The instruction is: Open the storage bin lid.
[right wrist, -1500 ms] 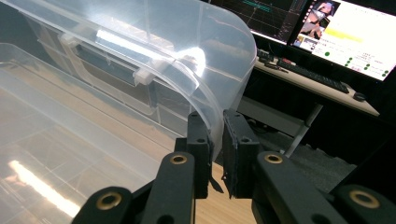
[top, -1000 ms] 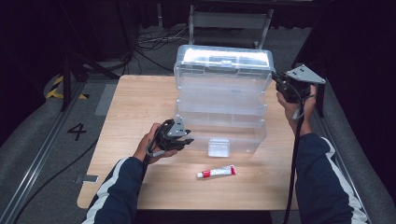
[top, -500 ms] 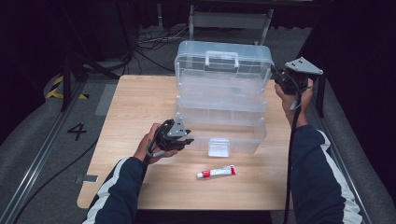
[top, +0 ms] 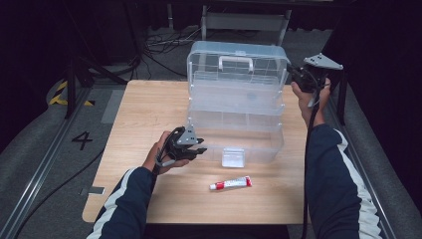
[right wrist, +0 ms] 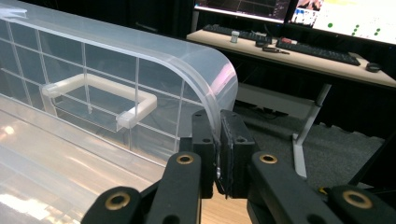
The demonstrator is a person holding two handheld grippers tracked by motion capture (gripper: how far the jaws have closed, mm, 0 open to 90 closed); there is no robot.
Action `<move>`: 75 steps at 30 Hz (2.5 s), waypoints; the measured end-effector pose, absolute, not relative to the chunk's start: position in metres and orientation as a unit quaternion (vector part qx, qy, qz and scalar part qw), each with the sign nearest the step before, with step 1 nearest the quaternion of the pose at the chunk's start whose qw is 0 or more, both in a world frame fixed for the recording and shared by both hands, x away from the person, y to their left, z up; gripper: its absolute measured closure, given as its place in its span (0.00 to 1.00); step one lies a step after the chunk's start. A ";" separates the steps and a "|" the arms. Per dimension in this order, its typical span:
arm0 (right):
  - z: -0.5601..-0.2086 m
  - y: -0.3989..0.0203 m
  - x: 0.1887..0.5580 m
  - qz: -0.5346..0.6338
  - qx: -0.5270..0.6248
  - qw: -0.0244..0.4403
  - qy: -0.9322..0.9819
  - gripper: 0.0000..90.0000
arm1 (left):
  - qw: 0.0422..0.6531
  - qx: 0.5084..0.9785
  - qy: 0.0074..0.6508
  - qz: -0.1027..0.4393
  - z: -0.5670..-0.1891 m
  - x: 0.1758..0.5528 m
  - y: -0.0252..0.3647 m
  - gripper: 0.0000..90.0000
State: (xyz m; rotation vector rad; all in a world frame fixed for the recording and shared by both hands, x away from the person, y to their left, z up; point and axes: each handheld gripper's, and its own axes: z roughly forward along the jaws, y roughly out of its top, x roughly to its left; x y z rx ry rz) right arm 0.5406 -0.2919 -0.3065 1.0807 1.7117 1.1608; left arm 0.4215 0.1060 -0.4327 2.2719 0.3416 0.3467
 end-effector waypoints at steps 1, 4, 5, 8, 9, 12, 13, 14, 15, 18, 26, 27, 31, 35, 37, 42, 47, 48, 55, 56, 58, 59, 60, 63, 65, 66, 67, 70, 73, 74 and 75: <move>-0.306 -0.292 0.543 0.456 0.426 0.390 0.677 0.95 | 0.397 0.898 0.133 0.138 -0.433 0.422 0.106 0.72; -0.304 -0.290 0.548 0.445 0.425 0.392 0.684 0.95 | 0.396 0.898 0.133 0.139 -0.432 0.422 0.106 0.72; -0.304 -0.290 0.550 0.444 0.426 0.392 0.684 0.94 | 0.396 0.898 0.133 0.139 -0.432 0.422 0.106 0.72; -0.305 -0.292 0.556 0.448 0.432 0.384 0.682 0.95 | 0.397 0.898 0.135 0.135 -0.433 0.422 0.106 0.72; -0.305 -0.292 0.558 0.448 0.432 0.382 0.683 0.94 | 0.398 0.898 0.135 0.134 -0.433 0.422 0.106 0.72; -0.305 -0.291 0.563 0.445 0.434 0.382 0.684 0.94 | 0.398 0.898 0.136 0.131 -0.433 0.423 0.106 0.72; -0.305 -0.291 0.563 0.445 0.434 0.382 0.684 0.94 | 0.398 0.898 0.136 0.131 -0.433 0.423 0.106 0.72; -0.305 -0.291 0.565 0.445 0.435 0.381 0.684 0.94 | 0.399 0.898 0.136 0.131 -0.433 0.423 0.106 0.72; -0.306 -0.292 0.567 0.445 0.435 0.379 0.685 0.94 | 0.398 0.898 0.136 0.131 -0.433 0.423 0.106 0.72; -0.306 -0.291 0.572 0.440 0.439 0.378 0.687 0.94 | 0.399 0.898 0.135 0.131 -0.433 0.423 0.106 0.72; -0.308 -0.288 0.578 0.431 0.440 0.386 0.687 0.94 | 0.399 0.897 0.138 0.133 -0.433 0.422 0.105 0.71; -0.309 -0.289 0.580 0.431 0.442 0.384 0.687 0.94 | 0.399 0.896 0.138 0.135 -0.433 0.422 0.105 0.71; -0.309 -0.290 0.585 0.430 0.440 0.378 0.692 0.94 | 0.401 0.895 0.140 0.138 -0.434 0.421 0.105 0.71; -0.310 -0.290 0.588 0.430 0.441 0.379 0.691 0.94 | 0.401 0.895 0.140 0.139 -0.434 0.421 0.105 0.71; -0.311 -0.290 0.591 0.427 0.441 0.378 0.693 0.94 | 0.400 0.895 0.141 0.138 -0.434 0.421 0.104 0.71; -0.310 -0.290 0.598 0.418 0.444 0.374 0.699 0.93 | 0.402 0.895 0.141 0.135 -0.434 0.421 0.103 0.71; -0.311 -0.288 0.607 0.405 0.447 0.368 0.707 0.93 | 0.404 0.894 0.139 0.133 -0.435 0.422 0.103 0.71; -0.312 -0.288 0.609 0.402 0.446 0.369 0.709 0.93 | 0.404 0.894 0.139 0.133 -0.435 0.422 0.103 0.71; -0.315 -0.288 0.623 0.389 0.451 0.358 0.719 0.92 | 0.404 0.894 0.139 0.133 -0.435 0.422 0.102 0.71; -0.315 -0.288 0.624 0.388 0.452 0.357 0.719 0.92 | 0.404 0.894 0.139 0.133 -0.436 0.422 0.102 0.71; -0.316 -0.289 0.626 0.387 0.453 0.355 0.720 0.92 | 0.404 0.894 0.139 0.133 -0.436 0.422 0.102 0.71; -0.316 -0.289 0.626 0.387 0.453 0.355 0.720 0.92 | 0.405 0.894 0.139 0.134 -0.436 0.422 0.102 0.71; -0.318 -0.289 0.629 0.386 0.455 0.354 0.721 0.92 | 0.405 0.893 0.140 0.135 -0.436 0.422 0.102 0.71; -0.321 -0.287 0.633 0.378 0.455 0.359 0.722 0.92 | 0.405 0.893 0.140 0.136 -0.436 0.422 0.101 0.71; -0.322 -0.287 0.634 0.378 0.457 0.358 0.721 0.92 | 0.405 0.893 0.141 0.136 -0.436 0.422 0.101 0.71; -0.322 -0.287 0.635 0.378 0.458 0.357 0.721 0.92 | 0.405 0.893 0.142 0.136 -0.436 0.422 0.101 0.71; -0.322 -0.287 0.637 0.377 0.459 0.353 0.723 0.92 | 0.405 0.893 0.142 0.136 -0.436 0.422 0.101 0.71; -0.322 -0.287 0.639 0.372 0.458 0.351 0.727 0.91 | 0.405 0.893 0.142 0.136 -0.436 0.422 0.101 0.71; -0.324 -0.287 0.644 0.370 0.460 0.346 0.729 0.91 | 0.405 0.893 0.142 0.136 -0.436 0.422 0.101 0.71; -0.325 -0.287 0.645 0.369 0.460 0.346 0.730 0.91 | 0.405 0.893 0.141 0.137 -0.436 0.422 0.101 0.71; -0.326 -0.288 0.646 0.369 0.461 0.344 0.730 0.91 | 0.405 0.893 0.141 0.136 -0.436 0.422 0.101 0.71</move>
